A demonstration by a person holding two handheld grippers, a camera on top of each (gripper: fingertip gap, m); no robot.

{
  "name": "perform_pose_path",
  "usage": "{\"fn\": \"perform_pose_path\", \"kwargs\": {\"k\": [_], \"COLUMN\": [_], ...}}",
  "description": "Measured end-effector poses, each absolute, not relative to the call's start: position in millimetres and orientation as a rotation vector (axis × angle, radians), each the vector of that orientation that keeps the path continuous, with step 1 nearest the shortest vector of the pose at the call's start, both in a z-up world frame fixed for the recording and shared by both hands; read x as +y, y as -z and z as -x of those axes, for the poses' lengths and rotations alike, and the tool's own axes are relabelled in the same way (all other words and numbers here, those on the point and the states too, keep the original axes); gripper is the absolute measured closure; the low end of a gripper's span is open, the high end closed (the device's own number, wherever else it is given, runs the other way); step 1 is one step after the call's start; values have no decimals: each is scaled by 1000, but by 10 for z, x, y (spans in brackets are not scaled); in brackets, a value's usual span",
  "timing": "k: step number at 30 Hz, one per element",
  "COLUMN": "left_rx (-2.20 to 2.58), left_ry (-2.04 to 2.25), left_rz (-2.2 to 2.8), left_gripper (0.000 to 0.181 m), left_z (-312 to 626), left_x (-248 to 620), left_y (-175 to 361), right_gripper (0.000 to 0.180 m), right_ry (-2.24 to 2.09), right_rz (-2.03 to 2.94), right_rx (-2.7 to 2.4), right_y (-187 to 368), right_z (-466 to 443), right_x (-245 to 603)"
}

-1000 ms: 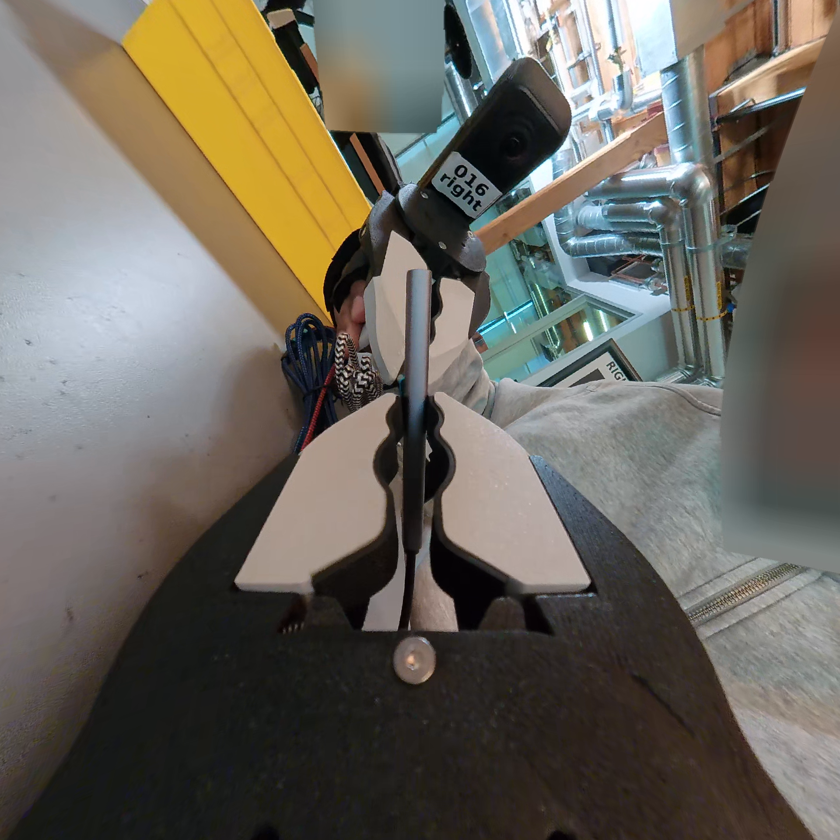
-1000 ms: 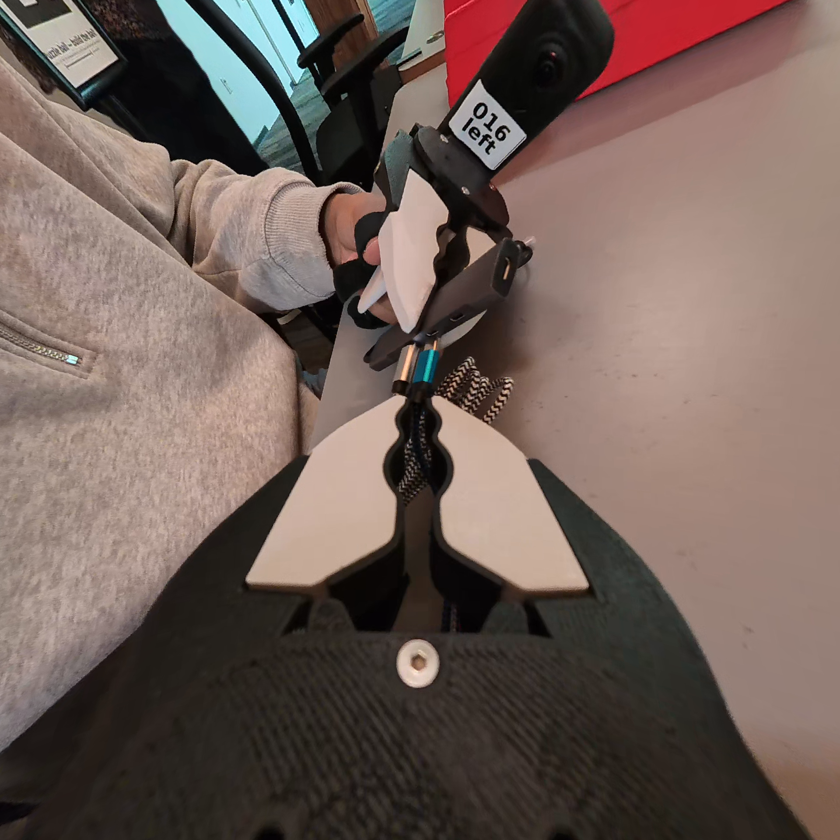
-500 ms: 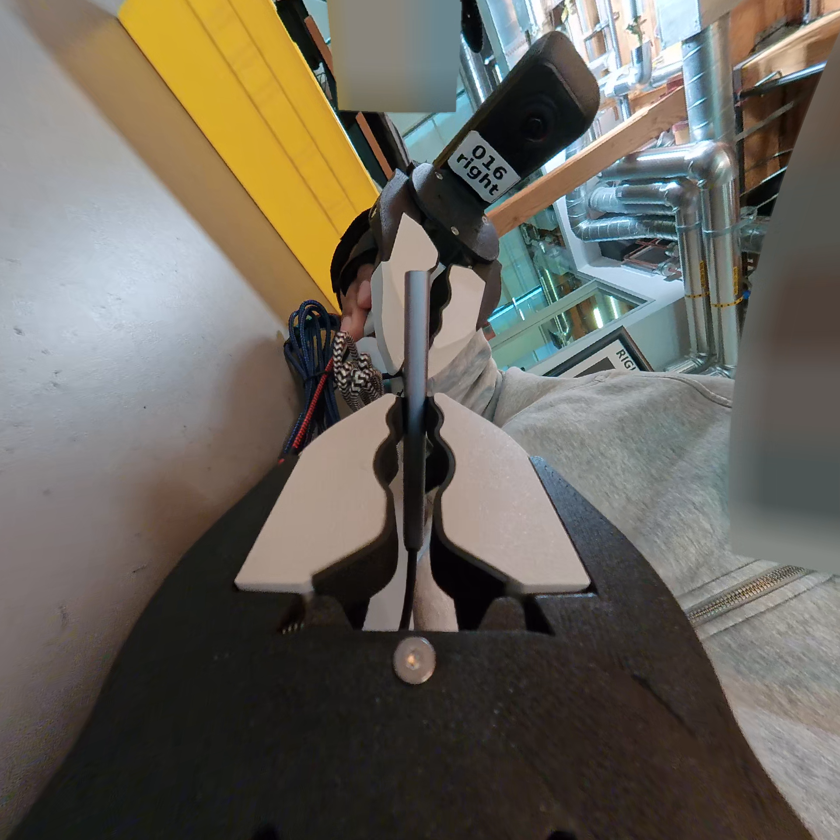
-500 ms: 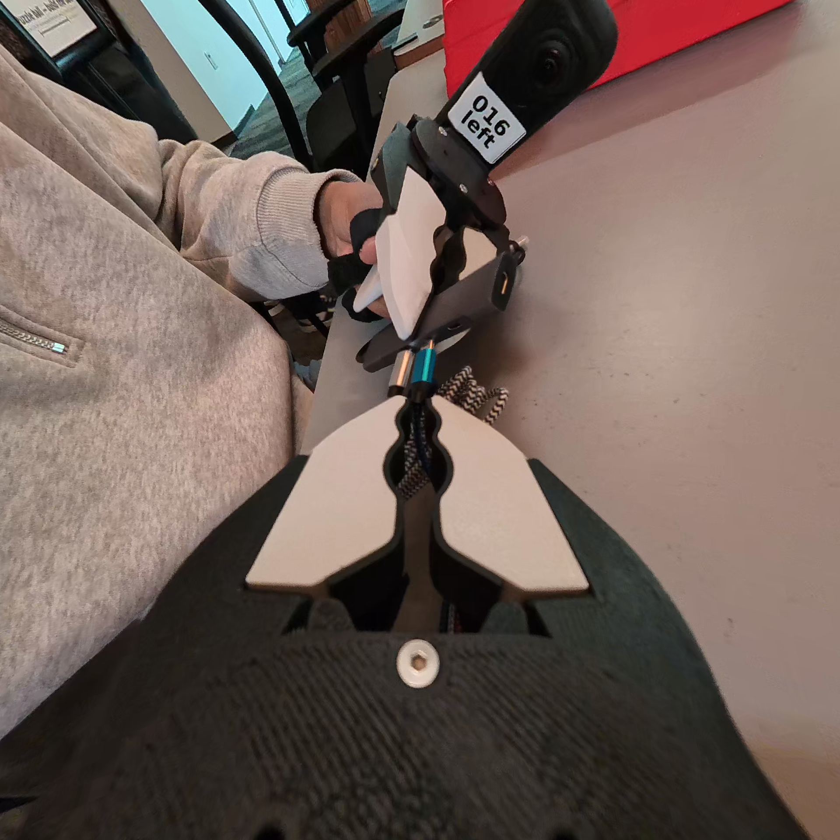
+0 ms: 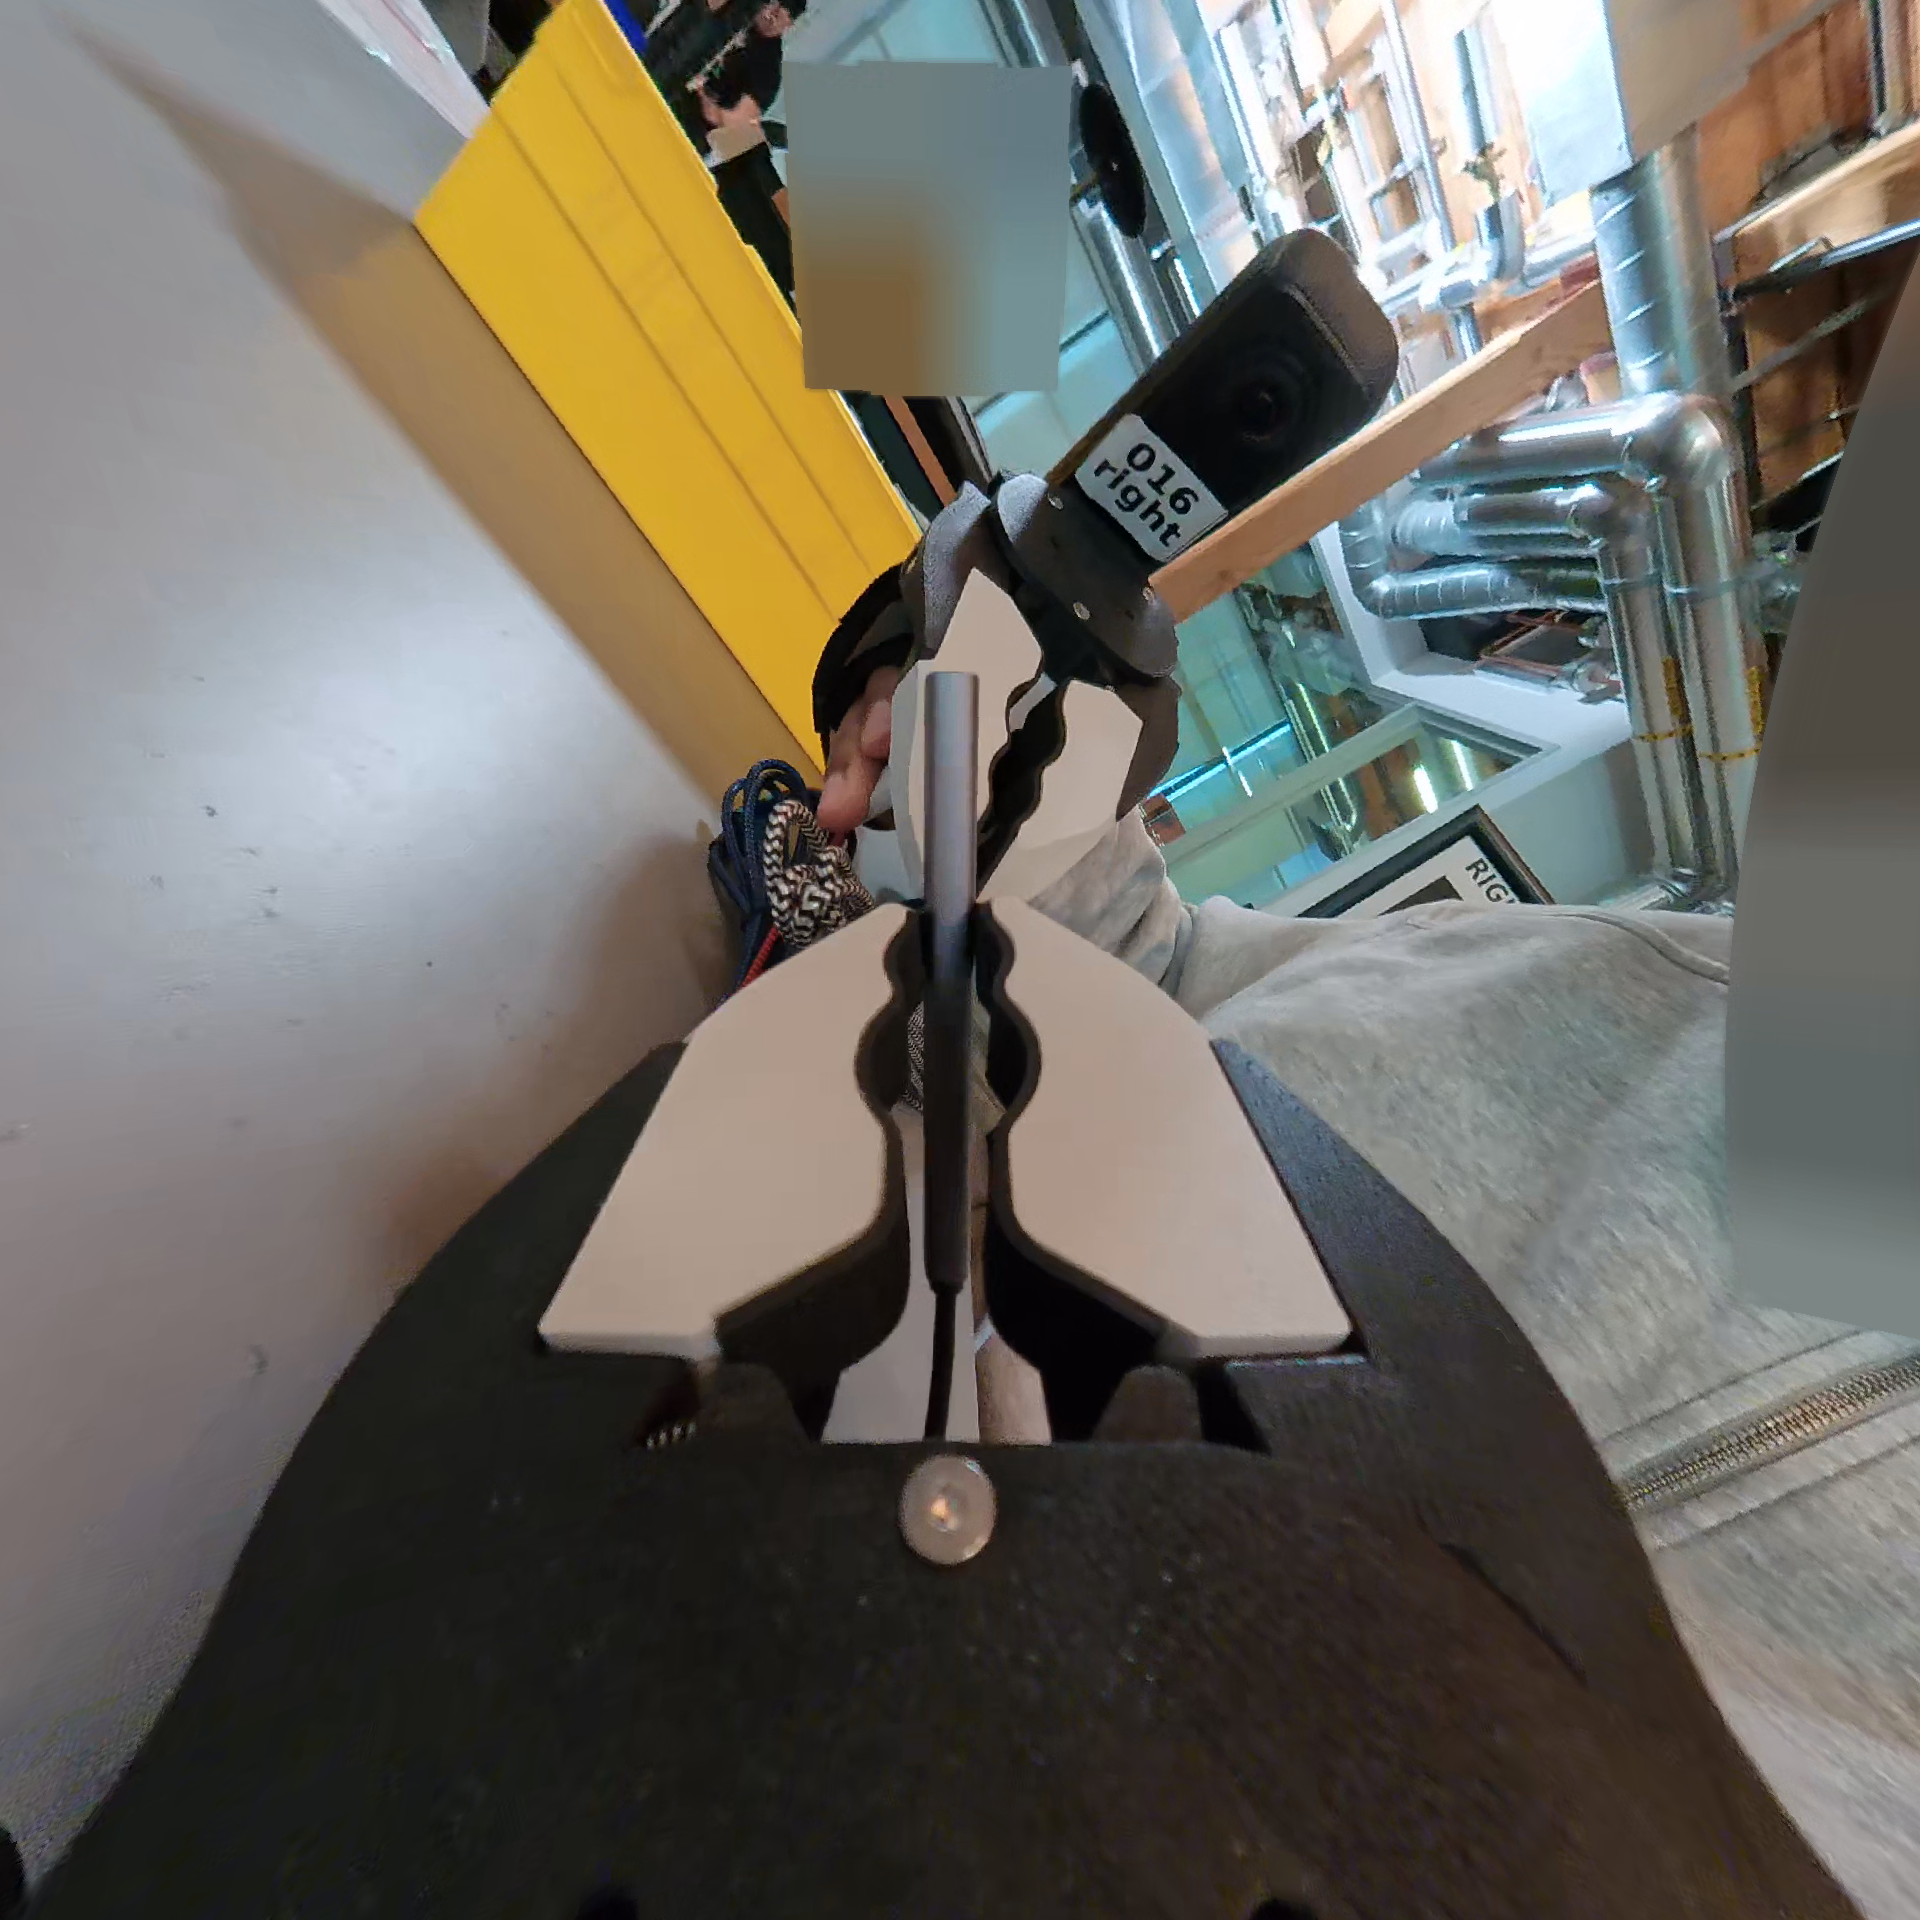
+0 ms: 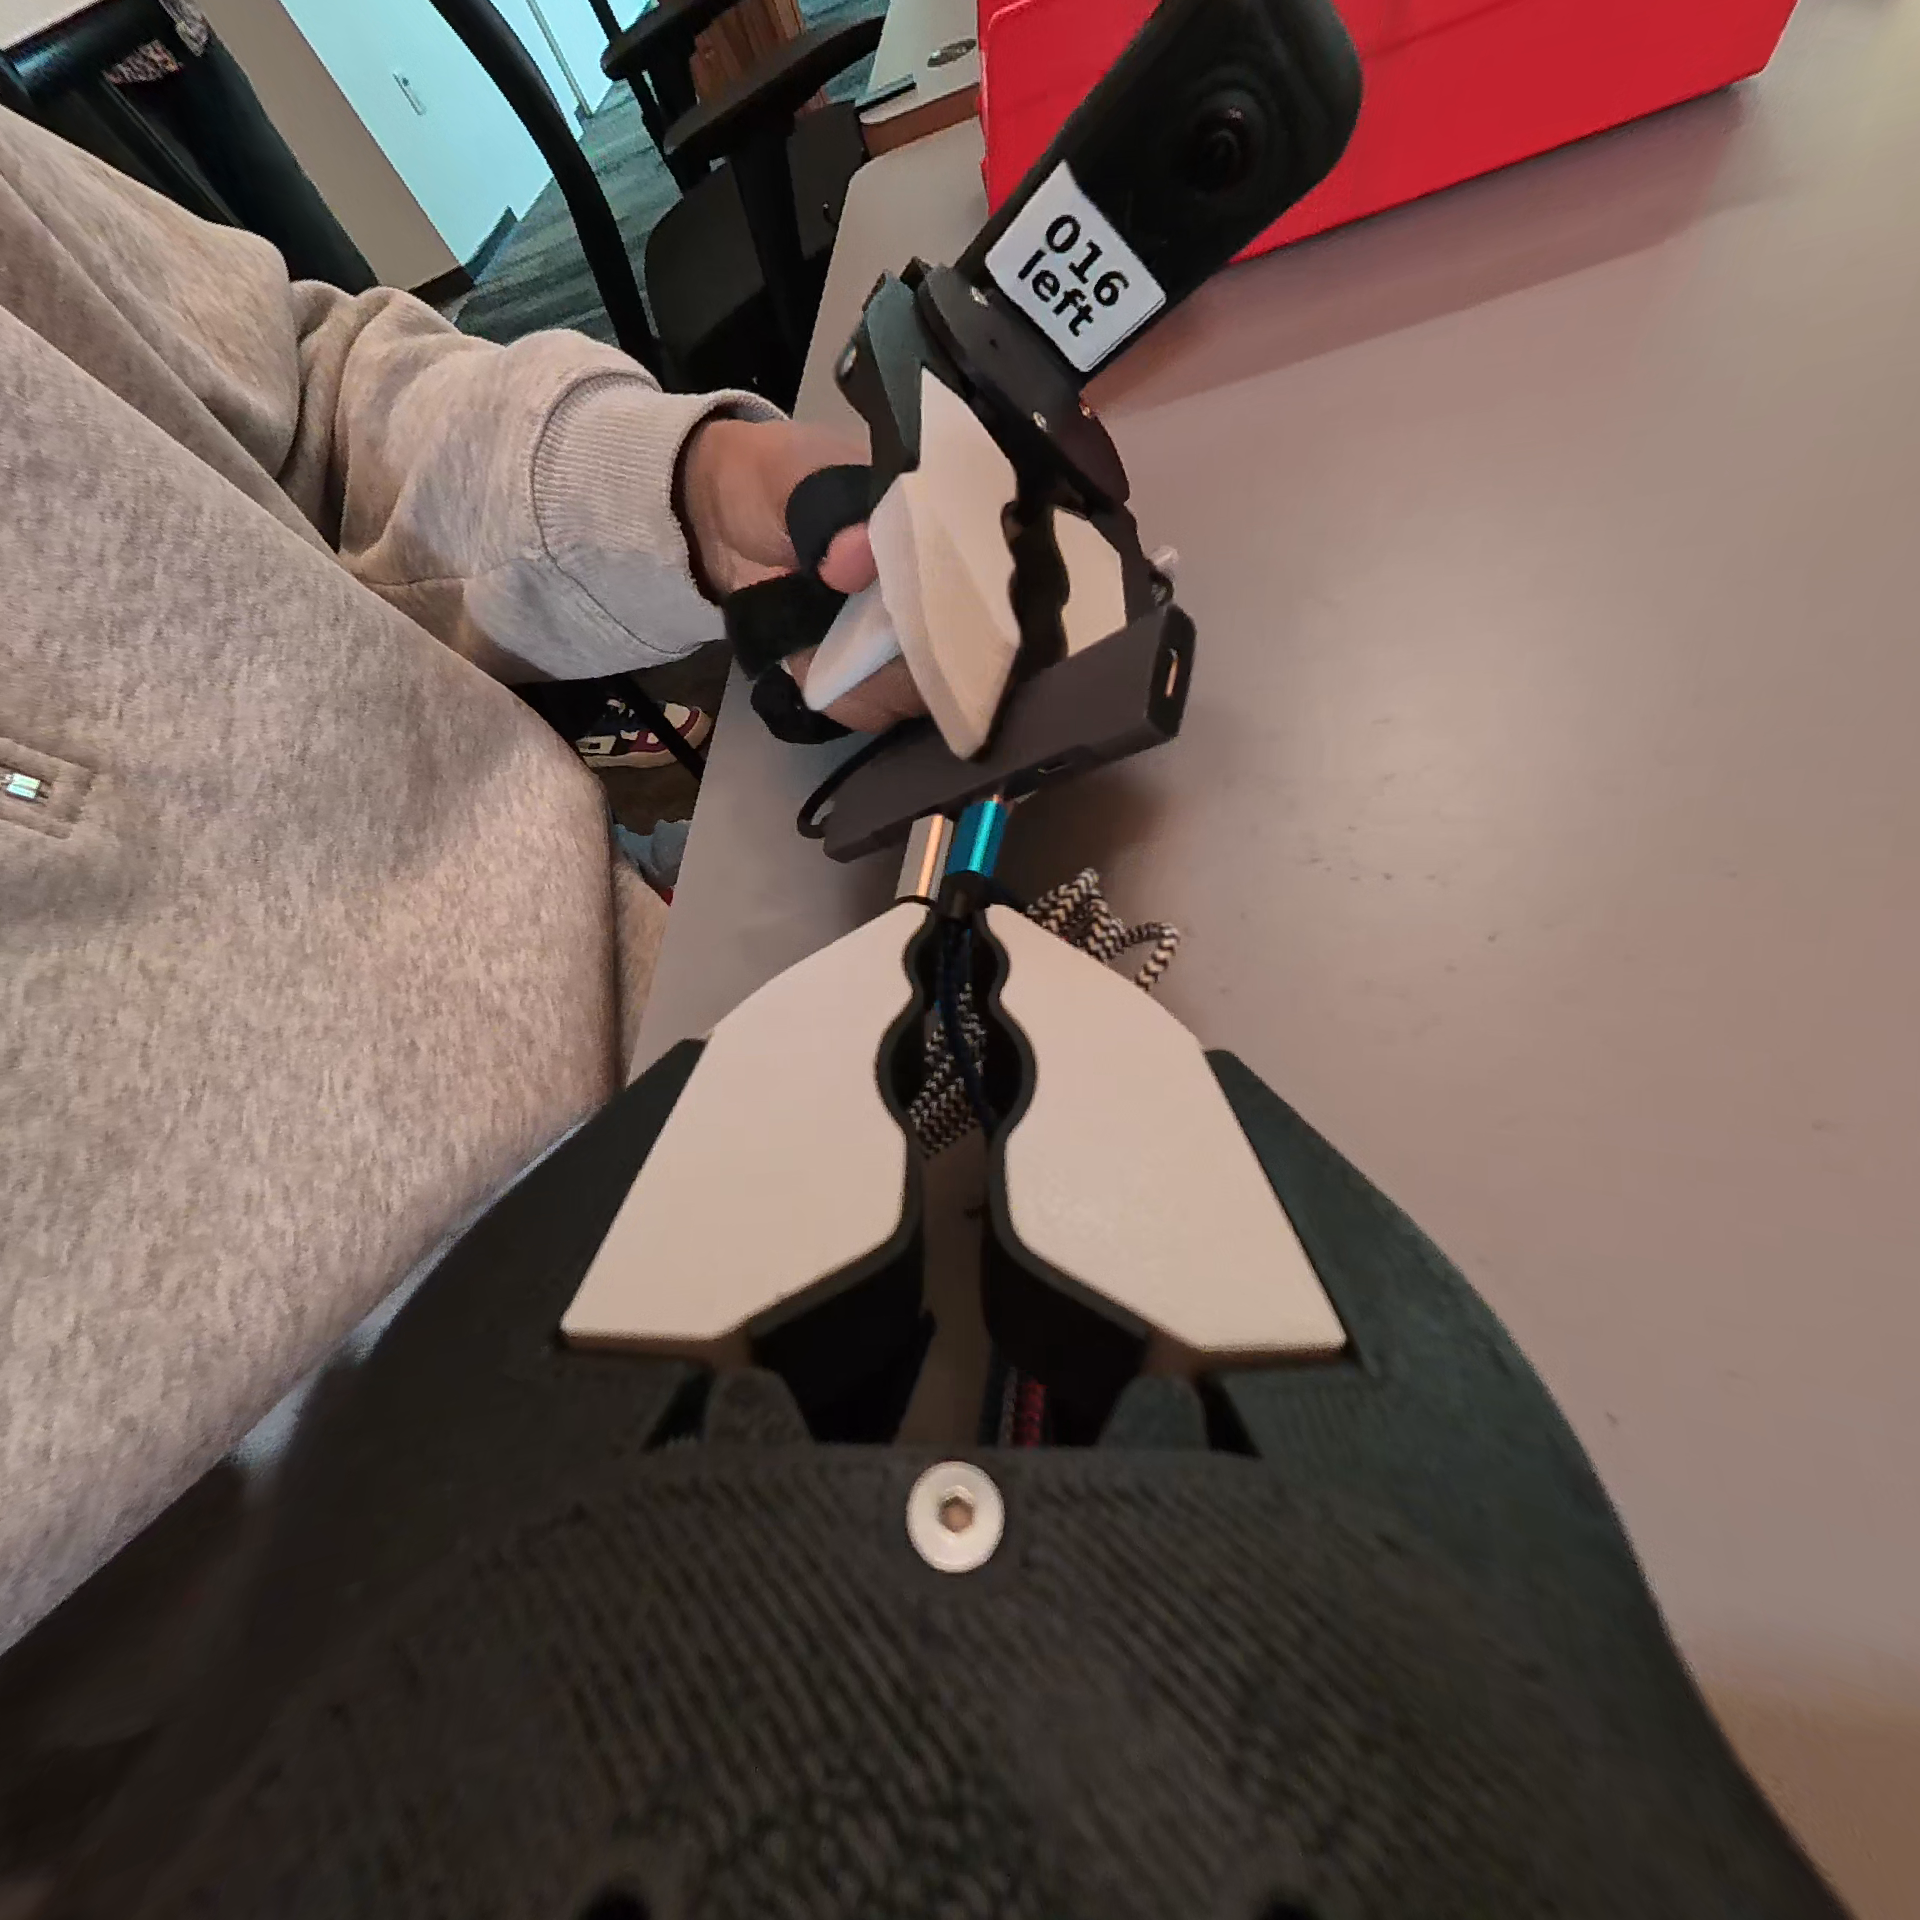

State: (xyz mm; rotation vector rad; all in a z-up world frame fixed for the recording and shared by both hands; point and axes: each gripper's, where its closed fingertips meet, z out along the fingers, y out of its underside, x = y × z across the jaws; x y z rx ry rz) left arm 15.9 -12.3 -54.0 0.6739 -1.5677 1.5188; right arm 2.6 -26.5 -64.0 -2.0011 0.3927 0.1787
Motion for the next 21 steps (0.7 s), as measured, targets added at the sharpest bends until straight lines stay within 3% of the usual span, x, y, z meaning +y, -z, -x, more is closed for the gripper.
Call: {"fn": "perform_pose_path", "kwargs": {"k": [21], "left_rx": [-1595], "left_ry": [-1467], "left_rz": [-699], "left_gripper": [170], "left_z": [-150], "left_x": [-117], "left_y": [602], "right_gripper": [175], "right_ry": [-81], "right_rz": [2013], "right_rx": [409], "right_y": [679], "right_z": [-92], "right_x": [-226]}}
